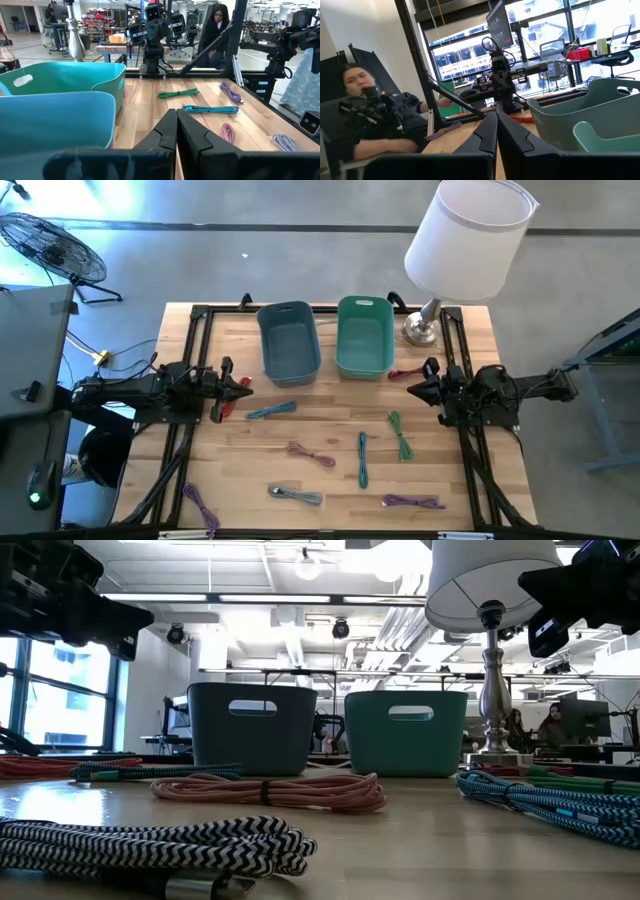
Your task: Pick & Place USB Port
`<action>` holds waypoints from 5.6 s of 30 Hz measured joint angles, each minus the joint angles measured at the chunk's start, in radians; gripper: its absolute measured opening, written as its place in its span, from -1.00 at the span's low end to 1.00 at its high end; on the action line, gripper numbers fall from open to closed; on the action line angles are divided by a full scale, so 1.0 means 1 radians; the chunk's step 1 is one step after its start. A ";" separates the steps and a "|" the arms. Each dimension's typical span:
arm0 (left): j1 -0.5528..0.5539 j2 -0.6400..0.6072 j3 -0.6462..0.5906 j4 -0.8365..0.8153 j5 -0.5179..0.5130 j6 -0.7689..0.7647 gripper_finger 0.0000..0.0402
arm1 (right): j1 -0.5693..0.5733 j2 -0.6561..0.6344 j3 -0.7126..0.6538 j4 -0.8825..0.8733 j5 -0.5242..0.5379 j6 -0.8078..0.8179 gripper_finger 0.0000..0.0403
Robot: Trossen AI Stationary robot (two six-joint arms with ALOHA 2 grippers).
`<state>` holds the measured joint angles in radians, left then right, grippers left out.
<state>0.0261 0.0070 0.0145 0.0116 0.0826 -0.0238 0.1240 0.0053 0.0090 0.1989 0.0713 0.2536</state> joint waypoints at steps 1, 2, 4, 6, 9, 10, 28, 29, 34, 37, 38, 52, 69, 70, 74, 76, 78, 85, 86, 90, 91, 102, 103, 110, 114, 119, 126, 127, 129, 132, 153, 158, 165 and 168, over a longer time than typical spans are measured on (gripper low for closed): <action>0.000 0.000 0.000 0.000 0.000 0.000 -1.00 | 0.000 0.000 0.000 0.000 0.000 0.000 -0.98; 0.000 0.000 0.000 0.000 0.000 0.000 -1.00 | 0.000 0.000 0.000 0.000 0.000 0.000 -0.98; 0.000 0.000 0.000 0.000 0.000 0.000 -1.00 | 0.000 0.000 0.000 0.000 0.000 0.000 -0.98; 0.000 0.000 0.000 0.000 0.000 0.000 -1.00 | 0.000 0.000 0.000 0.000 0.000 0.000 -0.98; 0.000 0.000 0.000 0.000 0.000 0.000 -1.00 | 0.000 0.000 0.000 0.000 0.000 0.000 -0.98; 0.000 0.000 0.000 0.000 0.001 0.000 -1.00 | 0.000 0.000 0.000 0.000 0.000 0.000 -0.98; 0.000 0.000 0.000 0.000 0.006 0.000 -1.00 | 0.000 0.000 0.000 0.000 0.000 0.000 -0.98; 0.000 0.000 0.000 0.000 0.006 0.000 -1.00 | 0.000 0.000 0.000 0.000 0.000 0.000 -0.98; 0.000 0.000 0.000 0.000 0.005 0.000 -1.00 | 0.000 0.000 0.000 0.000 0.000 0.000 -0.98; 0.000 0.000 0.000 0.000 0.005 0.000 -1.00 | 0.000 0.000 0.000 0.000 0.000 0.000 -0.98; 0.000 0.000 0.000 0.000 0.005 0.000 -1.00 | 0.000 0.000 0.000 0.000 0.000 0.000 -0.98; 0.000 0.000 0.000 0.000 0.005 0.000 -1.00 | 0.000 0.000 0.000 0.000 0.000 0.000 -0.98; 0.000 0.000 0.000 0.000 0.004 0.000 -1.00 | 0.000 0.000 0.000 0.000 0.000 0.018 -0.98; 0.000 0.000 0.000 0.000 0.004 0.000 -1.00 | 0.000 0.000 0.000 0.000 0.000 0.030 -0.98; 0.000 0.000 0.000 0.000 0.000 0.000 -1.00 | 0.000 0.000 0.000 0.003 0.005 0.060 -0.98; 0.000 0.000 0.000 0.000 0.000 0.000 -1.00 | 0.000 0.000 0.000 0.013 0.010 0.060 -0.98; 0.000 0.000 0.000 0.000 0.000 0.000 -1.00 | 0.000 0.000 0.000 0.014 0.010 0.060 -0.98; 0.000 0.000 0.000 -0.008 -0.088 0.000 -1.00 | 0.000 0.000 0.000 0.010 0.022 0.016 -0.98; 0.000 0.000 0.000 -0.011 -0.100 0.000 -1.00 | 0.000 0.000 0.000 0.008 0.044 0.002 -0.98; 0.000 0.000 0.000 -0.010 -0.107 0.001 -1.00 | 0.000 0.004 0.000 -0.001 0.079 0.000 -0.98; 0.000 0.000 0.000 -0.010 -0.100 0.006 -1.00 | 0.000 0.007 0.000 -0.001 0.078 0.000 -0.98; 0.000 0.000 0.000 0.118 -0.089 0.390 -1.00 | 0.015 0.074 0.126 -0.100 0.106 -0.305 -0.97; 0.000 0.000 0.005 0.134 -0.089 0.425 -1.00 | 0.021 0.091 0.163 -0.140 0.117 -0.329 -0.97; 0.000 0.005 0.077 0.099 -0.093 0.580 -1.00 | 0.091 0.347 0.514 -0.488 0.282 -0.414 -0.97; 0.000 0.007 0.082 0.083 -0.093 0.603 -1.00 | 0.134 0.559 0.737 -0.777 0.428 -0.406 -0.97; 0.000 0.006 0.085 0.018 -0.093 0.603 -1.00 | 0.153 0.829 1.019 -1.295 0.523 -0.232 -0.97; 0.000 0.007 0.085 -0.049 -0.104 0.575 -1.00 | 0.145 1.115 1.233 -1.741 0.428 -0.088 -0.98; 0.000 0.007 0.085 -0.048 -0.104 0.575 -1.00 | 0.137 1.144 1.245 -1.762 0.415 -0.058 -0.98; 0.000 0.007 0.085 -0.047 -0.104 0.576 -1.00 | 0.116 1.175 1.245 -1.764 0.384 -0.031 -0.98; 0.000 0.007 0.085 -0.050 -0.104 0.574 -1.00 | 0.070 1.204 1.229 -1.770 0.326 -0.021 -0.98; 0.000 0.007 0.086 -0.090 -0.044 0.539 -1.00 | -0.111 1.159 0.829 -1.475 0.239 -0.247 -0.23; 0.000 0.007 0.086 -0.090 -0.043 0.539 -1.00 | -0.131 1.160 0.760 -1.383 0.256 -0.317 -0.14; 0.000 0.007 0.088 -0.089 0.038 0.540 -1.00 | -0.218 1.160 0.743 -1.286 0.247 -0.333 -0.05; 0.000 0.007 0.088 -0.089 0.042 0.540 -1.00 | -0.251 1.160 0.743 -1.279 0.247 -0.343 -0.02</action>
<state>0.0257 0.0135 0.1028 -0.0776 0.1249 0.5163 -0.1266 1.1656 0.7525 -1.0805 0.3182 -0.0896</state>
